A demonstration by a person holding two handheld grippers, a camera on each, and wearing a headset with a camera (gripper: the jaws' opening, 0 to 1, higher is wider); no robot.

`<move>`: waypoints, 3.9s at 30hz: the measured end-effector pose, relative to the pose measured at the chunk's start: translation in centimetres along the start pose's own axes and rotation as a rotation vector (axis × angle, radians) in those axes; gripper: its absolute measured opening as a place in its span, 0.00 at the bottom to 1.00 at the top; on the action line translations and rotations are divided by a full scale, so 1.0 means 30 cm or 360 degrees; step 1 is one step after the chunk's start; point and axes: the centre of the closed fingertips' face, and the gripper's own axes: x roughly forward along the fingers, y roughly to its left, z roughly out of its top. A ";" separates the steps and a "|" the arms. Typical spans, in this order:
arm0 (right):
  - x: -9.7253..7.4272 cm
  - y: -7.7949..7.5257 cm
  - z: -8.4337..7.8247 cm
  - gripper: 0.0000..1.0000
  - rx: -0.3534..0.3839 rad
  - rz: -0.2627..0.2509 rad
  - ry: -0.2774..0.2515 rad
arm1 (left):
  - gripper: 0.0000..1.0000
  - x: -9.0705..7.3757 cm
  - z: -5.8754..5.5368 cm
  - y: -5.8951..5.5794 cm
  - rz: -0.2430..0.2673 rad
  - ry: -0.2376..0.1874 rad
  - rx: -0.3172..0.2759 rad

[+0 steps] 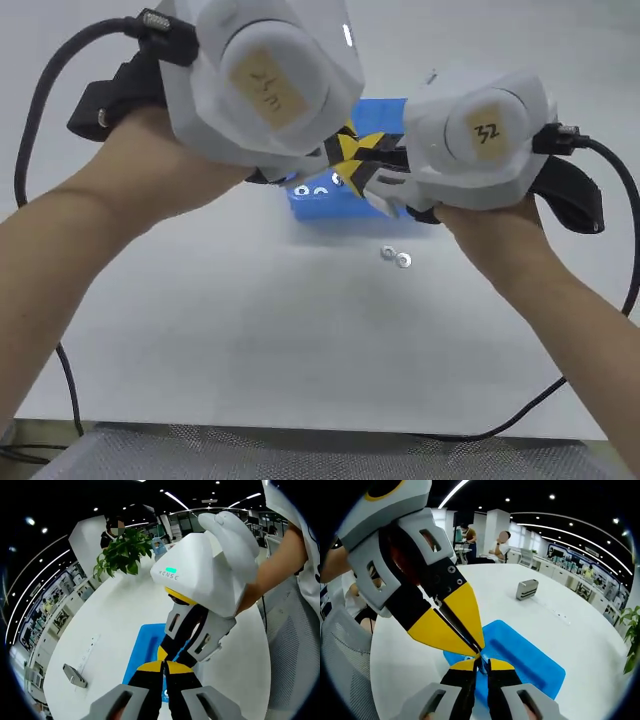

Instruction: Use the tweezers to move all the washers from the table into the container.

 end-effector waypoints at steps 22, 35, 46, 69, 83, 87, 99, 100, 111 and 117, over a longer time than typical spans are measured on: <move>-0.186 0.013 0.068 0.07 0.0193 -0.0054 -0.0148 | 0.00 -0.106 0.156 -0.056 -0.0015 -0.0044 0.0017; -0.385 0.086 0.080 0.12 0.0187 -0.0216 -0.0203 | 0.00 -0.190 0.265 -0.195 -0.0072 -0.0118 0.0119; -0.463 0.167 0.079 0.12 0.0165 -0.0383 -0.0172 | 0.00 -0.267 0.308 -0.284 -0.0160 -0.0243 0.0289; -0.343 0.160 -0.027 0.08 0.0238 -0.0312 -0.0141 | 0.00 -0.196 0.231 -0.296 -0.0181 -0.0169 0.0227; -0.250 0.131 -0.138 0.08 0.0357 -0.0198 -0.0050 | 0.00 -0.069 0.146 -0.278 -0.0303 -0.0109 0.0096; -0.245 0.123 -0.147 0.08 0.0362 -0.0206 -0.0046 | 0.00 -0.050 0.139 -0.274 -0.0316 -0.0103 0.0104; -0.226 0.118 -0.193 0.07 0.0398 -0.0176 -0.0024 | 0.00 -0.009 0.126 -0.289 -0.0347 -0.0079 0.0115; -0.227 0.117 -0.191 0.07 0.0406 -0.0175 -0.0027 | 0.00 -0.009 0.126 -0.289 -0.0347 -0.0073 0.0123; -0.231 0.112 -0.182 0.06 0.0398 -0.0171 -0.0031 | 0.00 -0.007 0.125 -0.281 -0.0357 -0.0077 0.0115; -0.236 0.113 -0.165 0.07 0.0274 -0.0162 -0.0003 | 0.00 -0.006 0.128 -0.289 -0.0400 -0.0085 0.0155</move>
